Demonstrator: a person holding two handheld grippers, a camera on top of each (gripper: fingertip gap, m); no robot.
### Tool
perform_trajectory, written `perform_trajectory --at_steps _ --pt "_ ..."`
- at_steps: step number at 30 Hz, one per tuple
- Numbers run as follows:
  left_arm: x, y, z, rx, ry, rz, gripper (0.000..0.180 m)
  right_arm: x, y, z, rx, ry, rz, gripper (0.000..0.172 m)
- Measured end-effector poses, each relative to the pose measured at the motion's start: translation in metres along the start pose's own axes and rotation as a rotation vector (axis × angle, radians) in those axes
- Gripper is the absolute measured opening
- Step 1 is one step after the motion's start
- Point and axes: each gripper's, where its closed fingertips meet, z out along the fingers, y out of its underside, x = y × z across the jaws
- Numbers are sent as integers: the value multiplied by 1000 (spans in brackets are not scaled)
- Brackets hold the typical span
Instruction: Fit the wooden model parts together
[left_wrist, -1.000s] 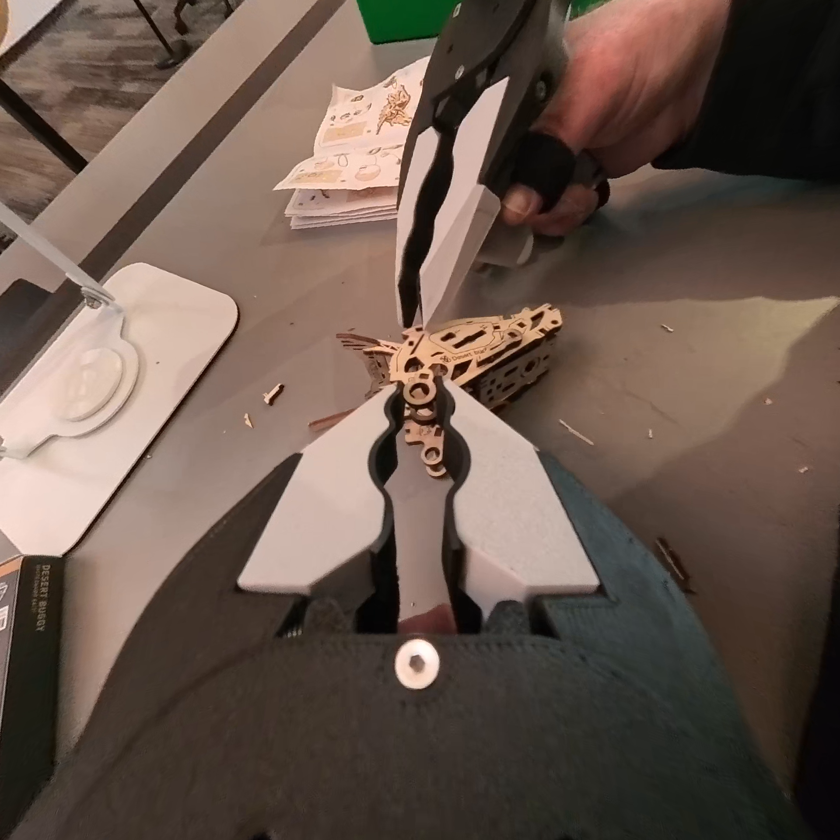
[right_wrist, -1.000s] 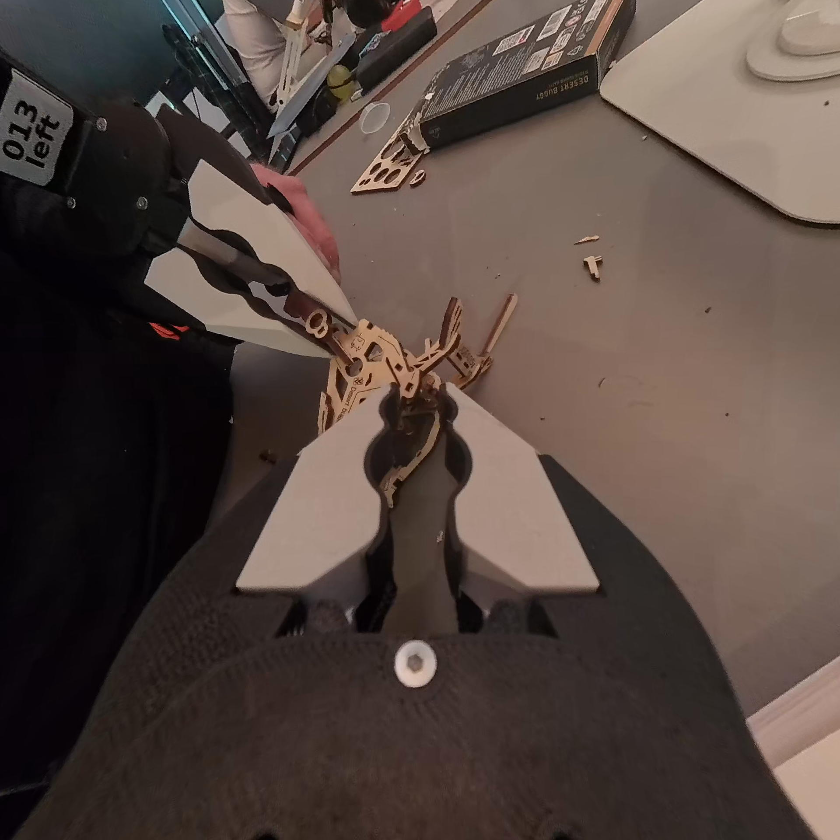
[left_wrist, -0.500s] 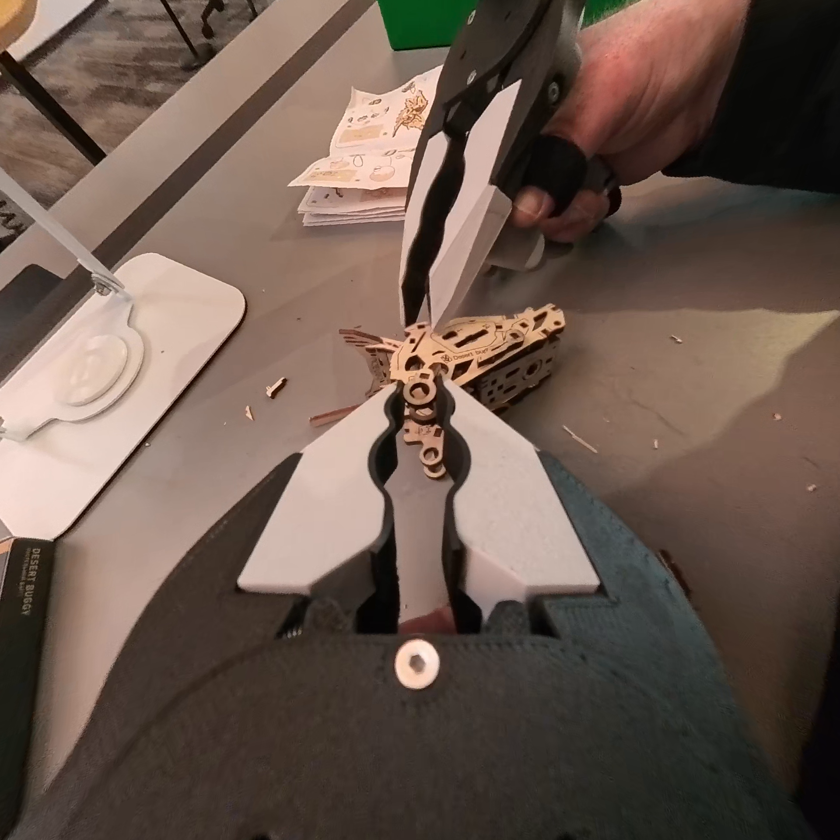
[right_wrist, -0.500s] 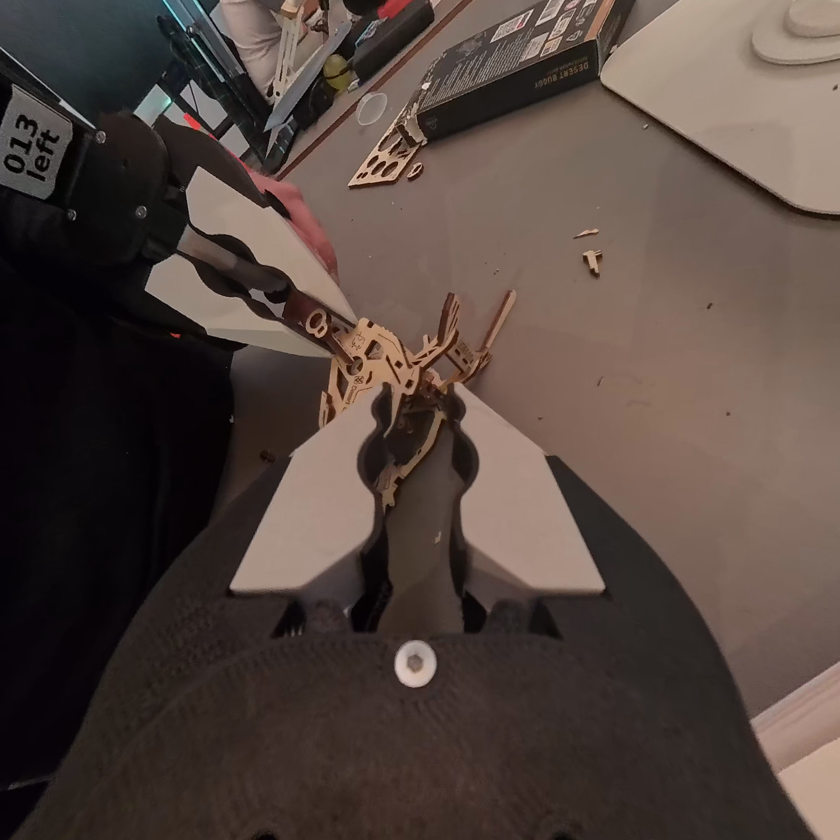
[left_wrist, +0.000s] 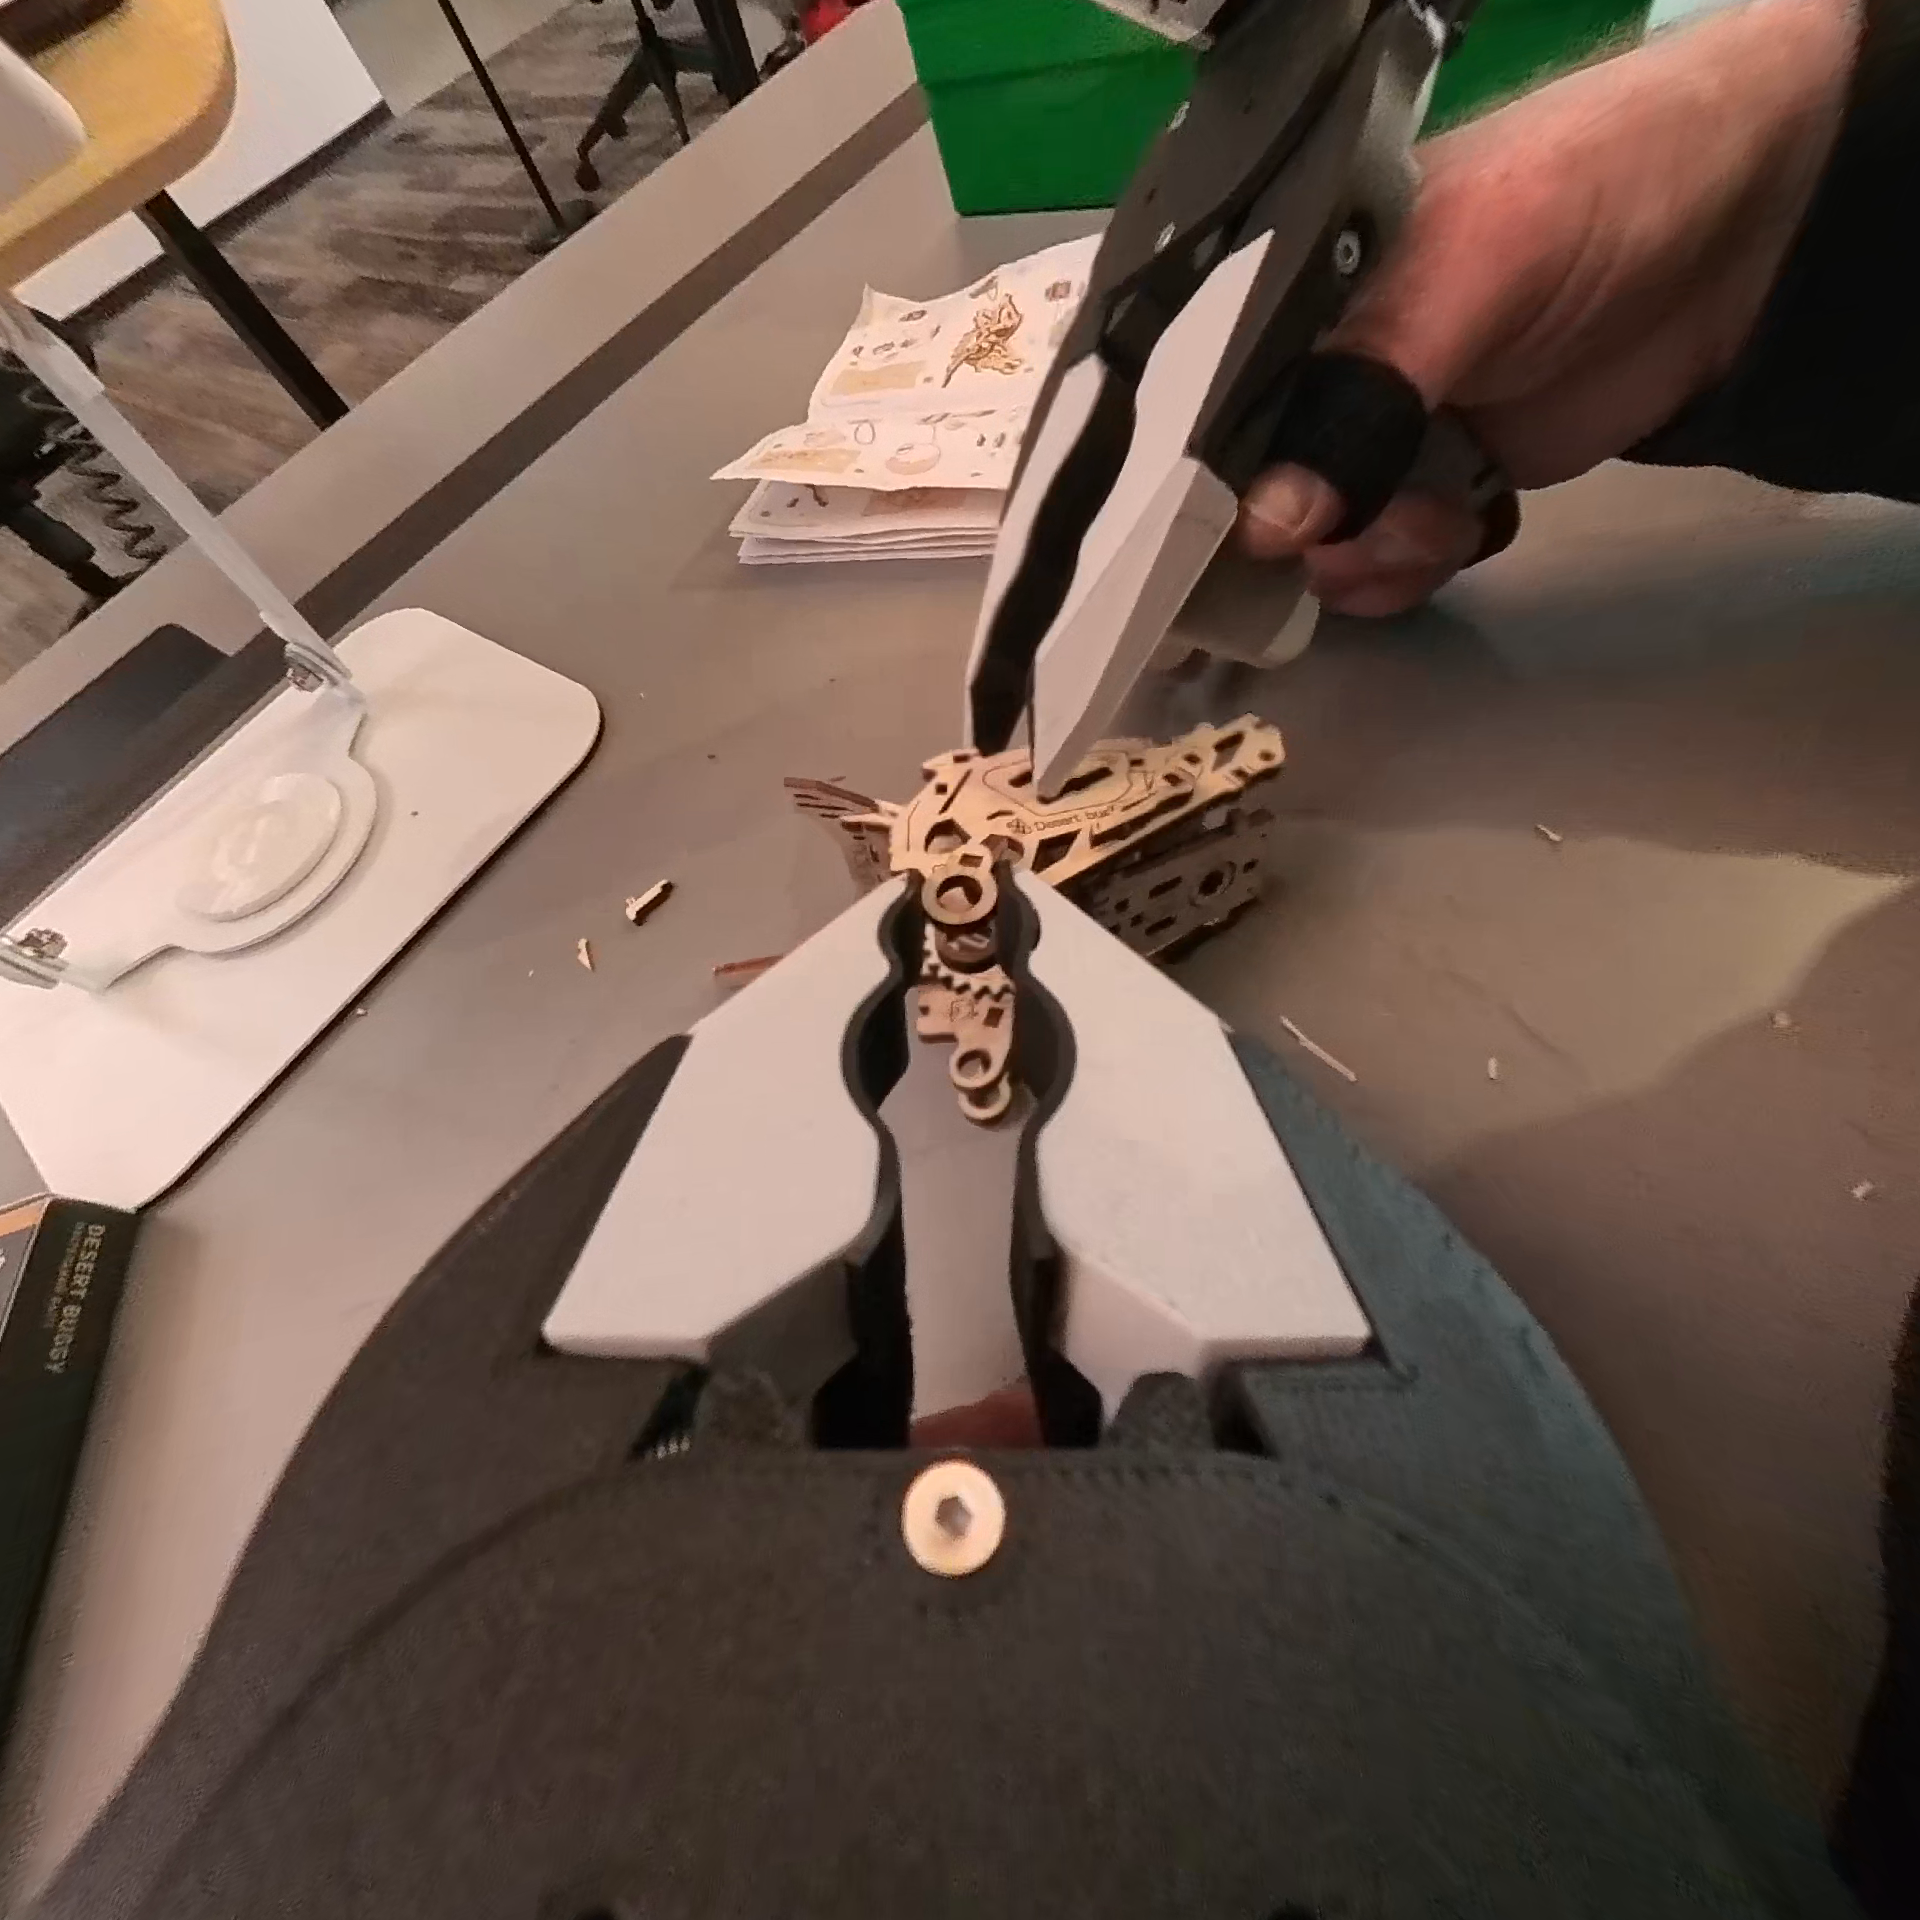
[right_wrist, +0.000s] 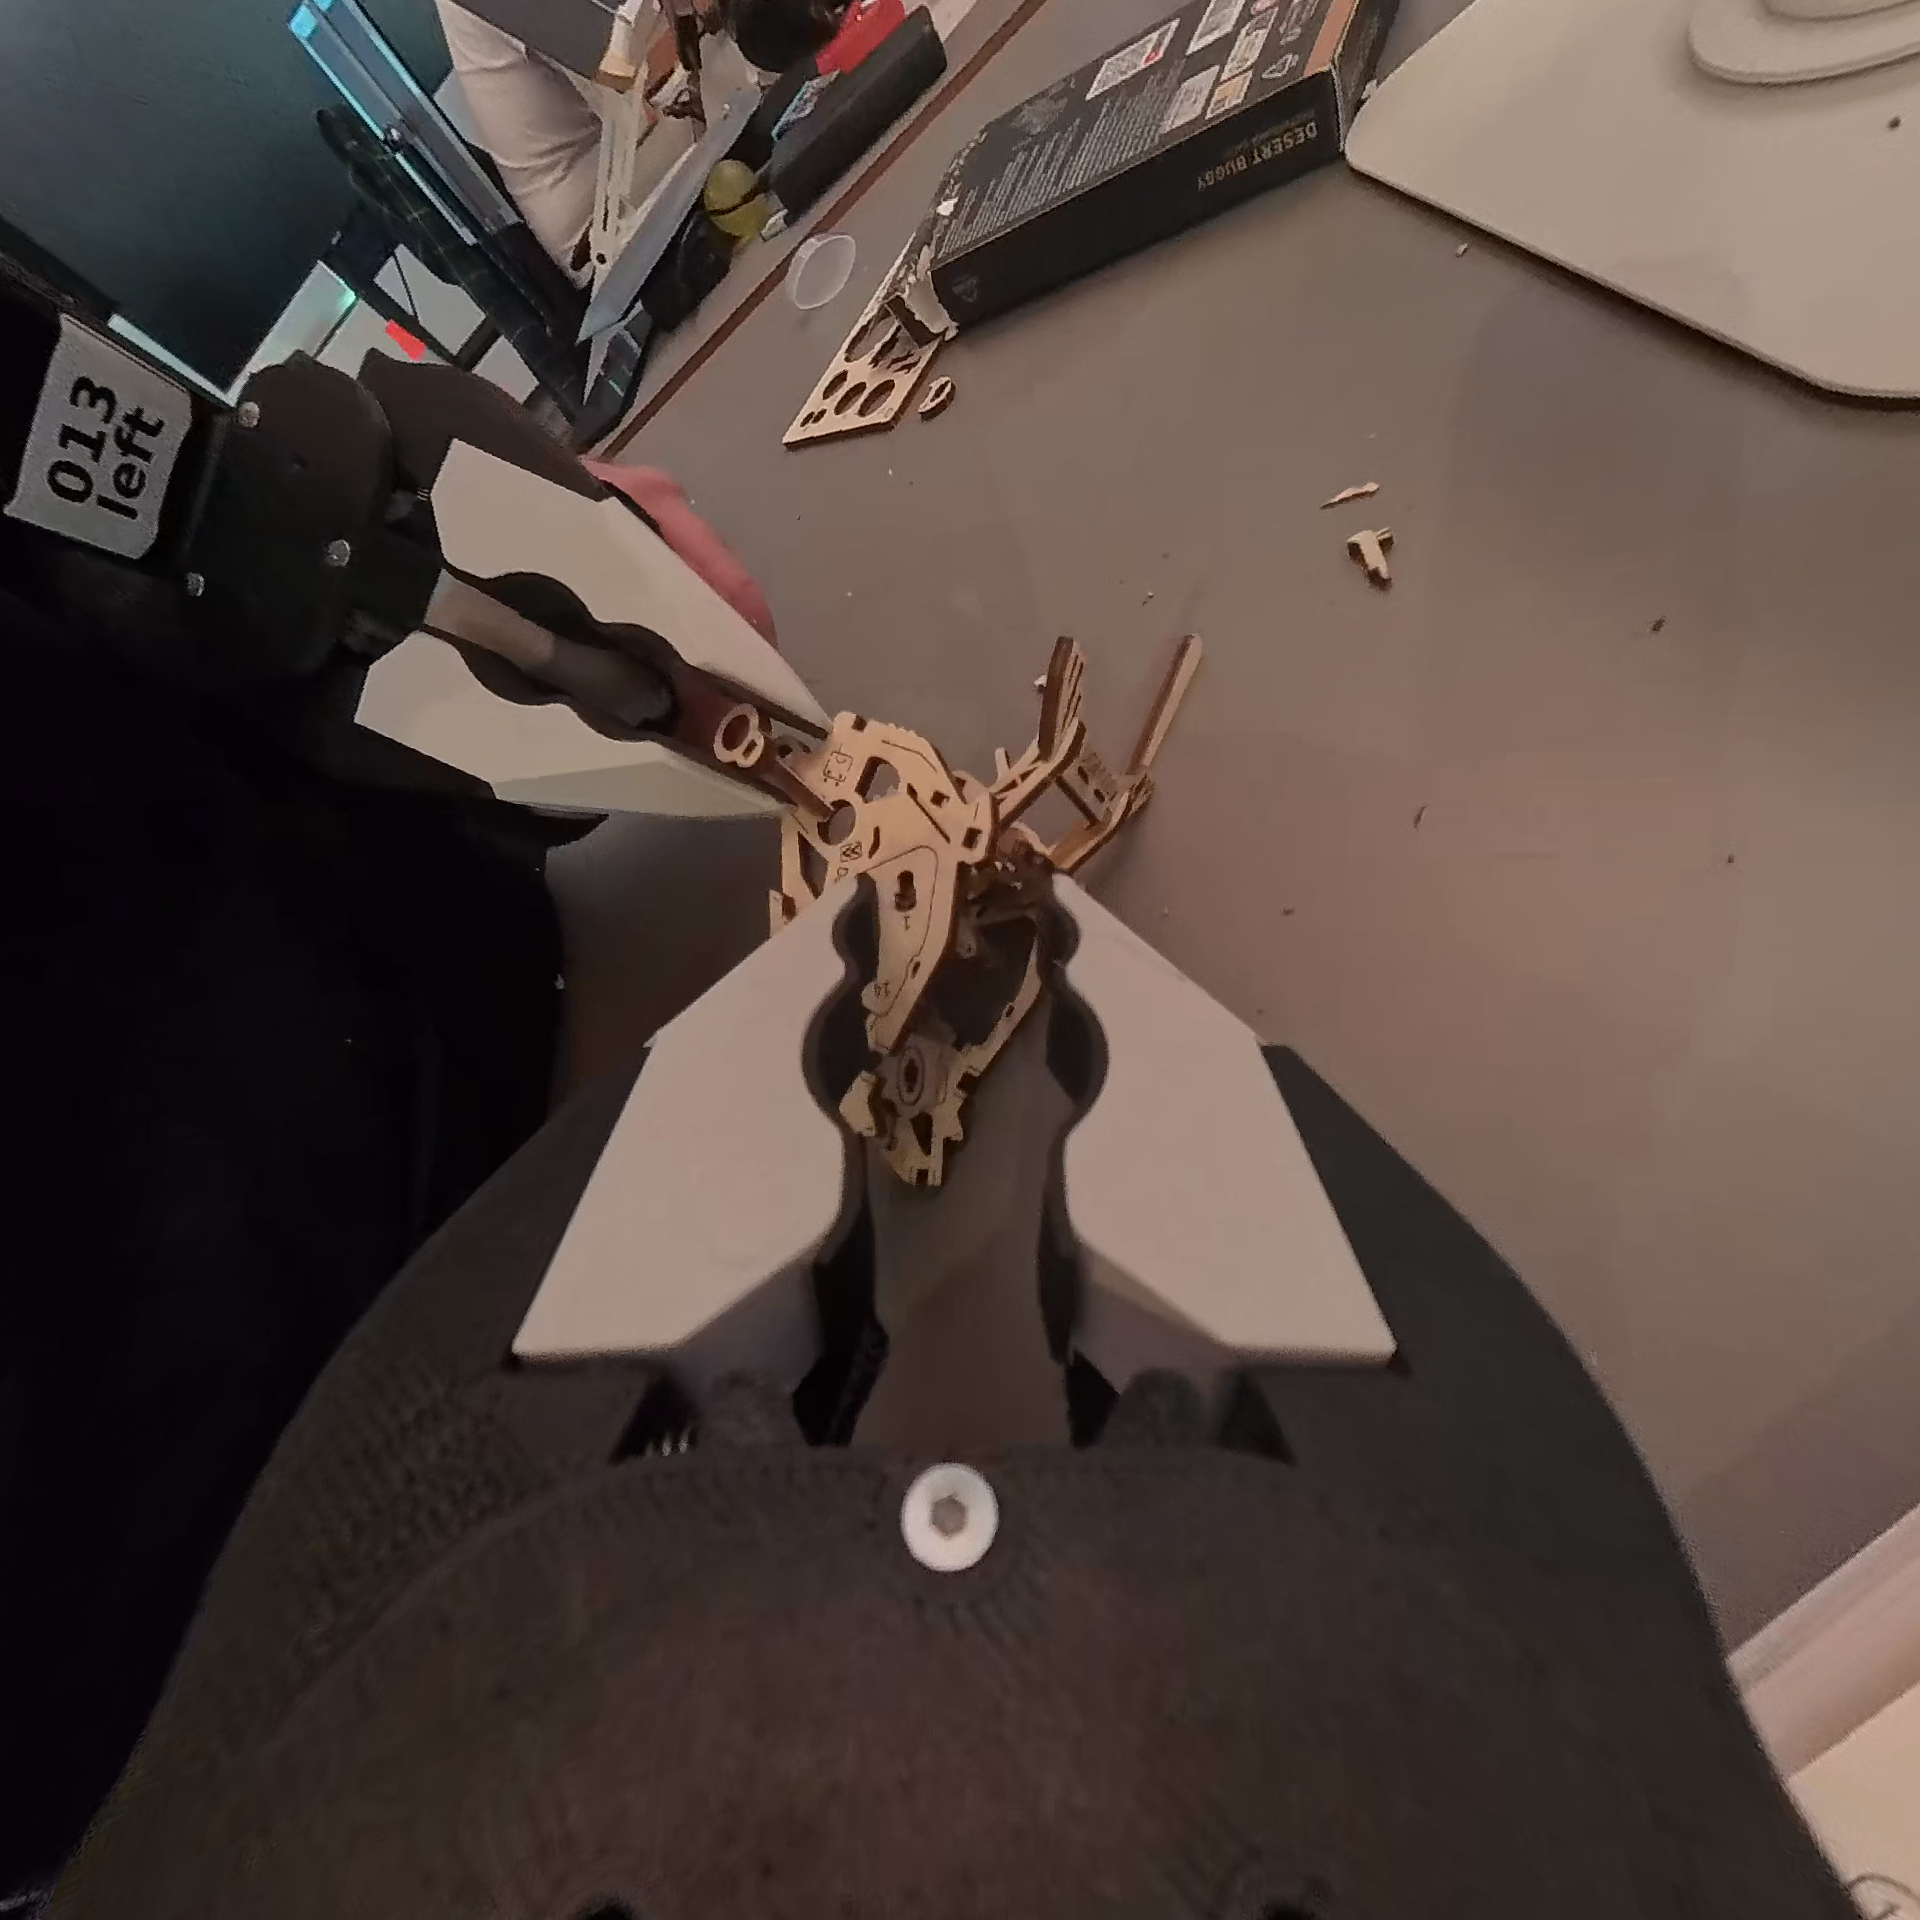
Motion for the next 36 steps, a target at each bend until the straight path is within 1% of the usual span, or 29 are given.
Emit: perform_trajectory --at_steps 2,4,7,8,10,12,16,20,24,25,26,27,28,30,31,32,34,36 --pt "1 -2 1 7 3 3 11 -1 2 0 0 0 20 19" --pt "-1 -6 3 24 -2 7 11 -3 3 0 1 1 32 13" --pt "2 -11 2 60 9 17 11 -5 3 -4 2 -6 46 13" --pt "3 -13 1 79 10 25 11 -6 1 -6 17 -14 59 13" --pt "6 -21 -2 129 27 54 11 -11 -2 -12 54 -36 70 5" --pt "8 -26 -6 167 36 71 11 -17 -5 -19 102 -67 94 4" --pt "15 -28 -10 214 64 78 11 -24 -2 -21 140 -88 145 4" --pt "16 -28 -17 247 106 62 27 -31 -4 -23 189 -109 154 0" --pt "3 -31 -34 297 126 24 31 -30 -4 -29 200 -81 156 0" --pt "-5 -30 -36 295 124 -3 33 -31 -4 -30 198 -74 149 0" --pt "-17 -29 -37 294 103 -34 30 -31 -4 -31 193 -65 140 0" --pt "-32 -28 -36 288 90 -81 29 -31 -3 -33 178 -46 128 0" --pt "-41 -22 -31 246 122 -150 29 -29 0 -34 159 -26 118 0" --pt "-51 0 -14 97 206 -325 28 -29 3 -37 157 -10 125 0" --pt "-52 6 -8 68 240 -384 27 -27 4 -38 155 11 129 0" --pt "-52 9 -3 48 255 -410 27 -25 8 -38 144 34 129 0" --pt "-49 18 11 -12 247 -374 29 -25 14 -37 136 51 136 0" --pt "-33 39 24 -169 311 -329 39 -24 19 -34 127 59 148 0"
